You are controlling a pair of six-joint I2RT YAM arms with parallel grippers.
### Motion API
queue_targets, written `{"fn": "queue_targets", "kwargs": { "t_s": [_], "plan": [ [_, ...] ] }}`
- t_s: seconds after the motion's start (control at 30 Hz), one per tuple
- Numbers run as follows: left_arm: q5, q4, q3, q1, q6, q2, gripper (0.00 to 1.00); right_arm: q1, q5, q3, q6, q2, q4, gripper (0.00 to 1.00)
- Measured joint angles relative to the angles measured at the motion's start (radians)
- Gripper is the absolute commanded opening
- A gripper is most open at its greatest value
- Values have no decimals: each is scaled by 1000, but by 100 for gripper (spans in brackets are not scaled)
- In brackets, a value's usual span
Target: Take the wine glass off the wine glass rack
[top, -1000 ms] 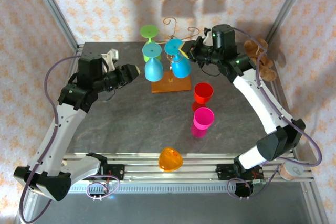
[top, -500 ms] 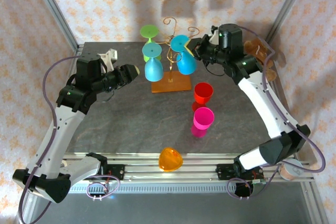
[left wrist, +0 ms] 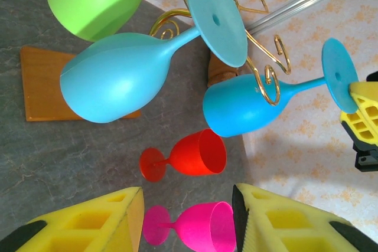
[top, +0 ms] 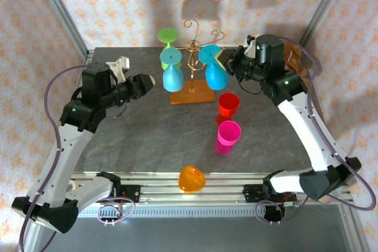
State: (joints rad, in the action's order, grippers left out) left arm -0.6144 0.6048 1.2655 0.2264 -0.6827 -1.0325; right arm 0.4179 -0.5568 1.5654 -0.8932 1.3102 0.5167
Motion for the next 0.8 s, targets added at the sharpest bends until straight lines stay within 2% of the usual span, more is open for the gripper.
{"fn": "queue_targets", "kwargs": {
  "t_s": [0.5, 0.8],
  "plan": [
    [60, 140, -45, 0, 42, 75, 44, 16, -58, -79, 100, -149, 105, 0],
    [121, 226, -118, 0, 58, 198, 44, 187, -64, -83, 192, -171, 165, 0]
  ]
}}
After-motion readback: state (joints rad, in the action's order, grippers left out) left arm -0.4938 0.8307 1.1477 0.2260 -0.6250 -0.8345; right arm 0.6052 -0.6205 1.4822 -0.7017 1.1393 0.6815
